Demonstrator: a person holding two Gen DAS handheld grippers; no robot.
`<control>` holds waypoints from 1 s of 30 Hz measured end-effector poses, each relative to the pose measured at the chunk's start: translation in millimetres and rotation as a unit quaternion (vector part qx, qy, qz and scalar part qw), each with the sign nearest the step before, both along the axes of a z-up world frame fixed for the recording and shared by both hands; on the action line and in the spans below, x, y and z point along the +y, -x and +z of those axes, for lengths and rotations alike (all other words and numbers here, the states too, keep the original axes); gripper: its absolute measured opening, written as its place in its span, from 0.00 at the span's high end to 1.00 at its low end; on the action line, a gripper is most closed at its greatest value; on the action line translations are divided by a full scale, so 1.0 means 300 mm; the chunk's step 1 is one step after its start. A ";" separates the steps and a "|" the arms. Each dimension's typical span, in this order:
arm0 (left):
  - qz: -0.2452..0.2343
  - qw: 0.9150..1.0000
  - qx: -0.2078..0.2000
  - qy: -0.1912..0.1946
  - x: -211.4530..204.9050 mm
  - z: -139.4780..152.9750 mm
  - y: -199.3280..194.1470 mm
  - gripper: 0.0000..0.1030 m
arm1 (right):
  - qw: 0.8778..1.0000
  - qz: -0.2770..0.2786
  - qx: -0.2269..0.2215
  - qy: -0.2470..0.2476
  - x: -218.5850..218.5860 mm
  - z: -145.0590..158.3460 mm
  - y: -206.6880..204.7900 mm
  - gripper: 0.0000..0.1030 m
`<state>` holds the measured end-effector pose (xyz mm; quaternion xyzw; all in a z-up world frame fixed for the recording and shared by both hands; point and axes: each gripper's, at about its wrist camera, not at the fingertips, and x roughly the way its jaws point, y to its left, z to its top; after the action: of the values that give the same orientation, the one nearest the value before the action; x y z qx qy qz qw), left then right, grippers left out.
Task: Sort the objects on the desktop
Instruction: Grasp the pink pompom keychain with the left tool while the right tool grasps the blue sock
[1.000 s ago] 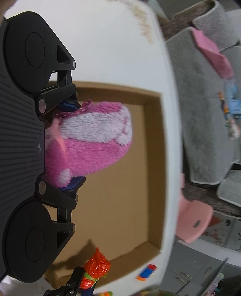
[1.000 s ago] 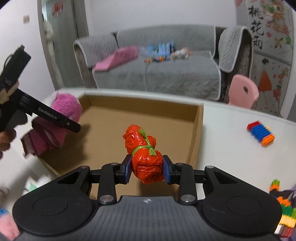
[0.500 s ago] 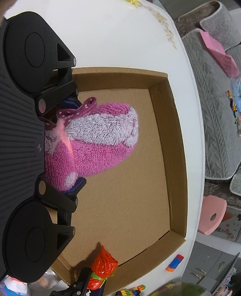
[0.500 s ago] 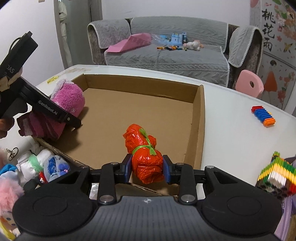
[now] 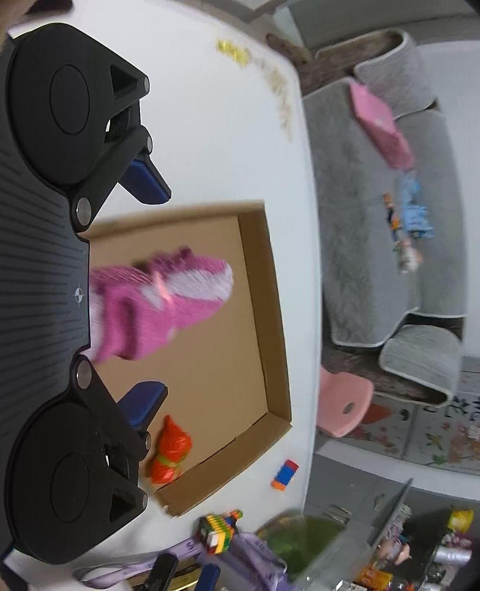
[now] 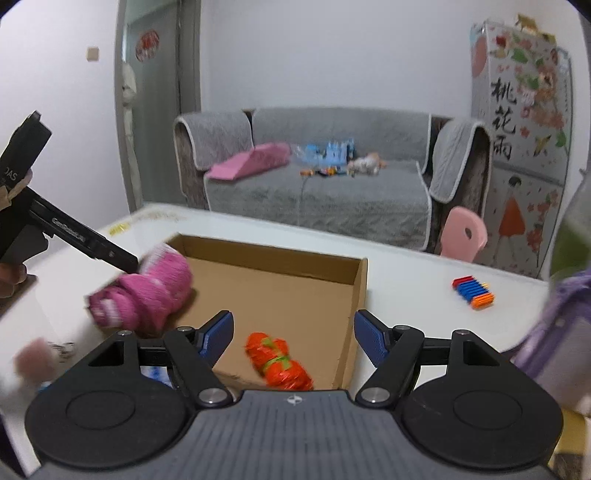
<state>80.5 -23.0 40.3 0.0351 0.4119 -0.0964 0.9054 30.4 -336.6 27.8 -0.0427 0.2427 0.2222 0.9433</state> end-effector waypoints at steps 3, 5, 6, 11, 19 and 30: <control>0.007 1.000 -0.015 -0.012 0.054 -0.004 0.120 0.00 | 1.000 0.004 -0.017 -0.011 -0.036 -0.002 0.127 0.27; 0.016 0.999 -0.018 -0.025 0.103 -0.043 0.191 0.00 | 1.000 0.005 -0.021 -0.015 -0.032 -0.028 0.197 0.26; 0.021 0.999 -0.012 -0.030 0.124 -0.070 0.220 0.00 | 1.000 0.003 -0.020 -0.018 -0.030 -0.045 0.231 0.25; 0.035 0.999 0.024 -0.030 0.193 -0.205 0.318 0.00 | 1.000 -0.005 -0.003 -0.011 -0.005 -0.123 0.294 0.22; 0.040 0.997 0.064 -0.032 0.203 -0.325 0.338 0.00 | 0.999 -0.017 0.026 0.013 0.070 -0.199 0.229 0.30; 0.062 0.995 0.071 -0.030 0.227 -0.354 0.356 0.00 | 0.997 0.015 0.000 0.079 0.113 -0.268 0.311 0.54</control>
<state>-26.3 45.1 -65.9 0.0295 0.4797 -0.0300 0.8764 -63.0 -302.7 -52.6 -0.1205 0.2584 0.2161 0.9338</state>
